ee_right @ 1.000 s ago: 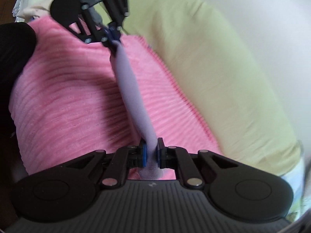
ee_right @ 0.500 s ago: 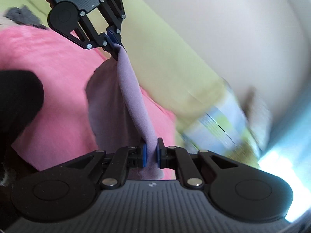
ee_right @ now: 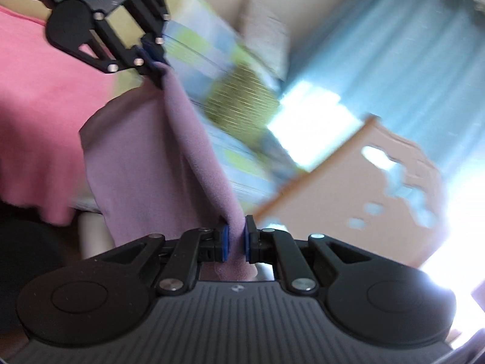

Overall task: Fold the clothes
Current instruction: 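Lift the folded top with both tools and carry it to the chair, then lower the folded top onto the clothes stack and open both tools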

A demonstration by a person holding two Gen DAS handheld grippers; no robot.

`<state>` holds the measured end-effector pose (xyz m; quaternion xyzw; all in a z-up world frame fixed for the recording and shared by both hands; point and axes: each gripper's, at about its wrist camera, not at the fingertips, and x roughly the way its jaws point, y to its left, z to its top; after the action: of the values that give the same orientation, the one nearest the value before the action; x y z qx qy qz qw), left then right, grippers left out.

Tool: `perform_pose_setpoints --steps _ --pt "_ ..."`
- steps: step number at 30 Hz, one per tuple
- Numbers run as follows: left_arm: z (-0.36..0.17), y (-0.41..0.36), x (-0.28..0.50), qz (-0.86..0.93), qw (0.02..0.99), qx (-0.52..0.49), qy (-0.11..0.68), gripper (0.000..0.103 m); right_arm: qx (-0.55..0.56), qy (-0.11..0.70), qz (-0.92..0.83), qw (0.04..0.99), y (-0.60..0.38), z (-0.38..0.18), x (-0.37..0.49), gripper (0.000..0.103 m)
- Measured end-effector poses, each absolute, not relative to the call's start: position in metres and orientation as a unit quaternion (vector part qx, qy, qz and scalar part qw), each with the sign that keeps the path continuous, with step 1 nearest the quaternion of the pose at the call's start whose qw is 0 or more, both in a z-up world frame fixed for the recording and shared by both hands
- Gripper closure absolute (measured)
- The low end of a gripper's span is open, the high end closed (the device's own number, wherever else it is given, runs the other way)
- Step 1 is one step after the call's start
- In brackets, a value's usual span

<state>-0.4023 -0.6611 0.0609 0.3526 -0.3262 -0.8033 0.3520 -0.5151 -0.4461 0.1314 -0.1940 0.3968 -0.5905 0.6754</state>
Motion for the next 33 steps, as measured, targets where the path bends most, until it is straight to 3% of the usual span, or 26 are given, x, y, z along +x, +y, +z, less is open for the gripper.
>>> perform_pose_setpoints --steps 5,11,14,24,31,33 --pt "0.021 -0.708 -0.461 -0.829 0.318 0.336 -0.313 0.098 -0.212 0.388 -0.653 0.614 -0.473 0.122 -0.556 0.095" --pt "-0.109 -0.682 -0.459 -0.833 0.244 0.416 -0.27 0.098 -0.125 0.474 -0.605 0.627 -0.466 0.005 -0.577 0.096" --pt "-0.133 -0.671 -0.452 -0.832 0.242 0.419 -0.272 0.098 -0.111 0.486 -0.598 0.628 -0.456 -0.024 -0.575 0.095" --pt "-0.107 -0.682 -0.441 -0.827 0.261 0.399 -0.298 0.098 -0.131 0.475 -0.612 0.619 -0.443 -0.007 -0.582 0.095" --pt "-0.16 -0.654 -0.448 -0.811 0.243 0.432 -0.311 0.098 -0.125 0.513 -0.582 0.618 -0.427 -0.041 -0.576 0.095" --pt "-0.158 -0.655 -0.445 -0.818 0.252 0.424 -0.297 0.094 -0.124 0.51 -0.589 0.615 -0.421 -0.038 -0.575 0.092"
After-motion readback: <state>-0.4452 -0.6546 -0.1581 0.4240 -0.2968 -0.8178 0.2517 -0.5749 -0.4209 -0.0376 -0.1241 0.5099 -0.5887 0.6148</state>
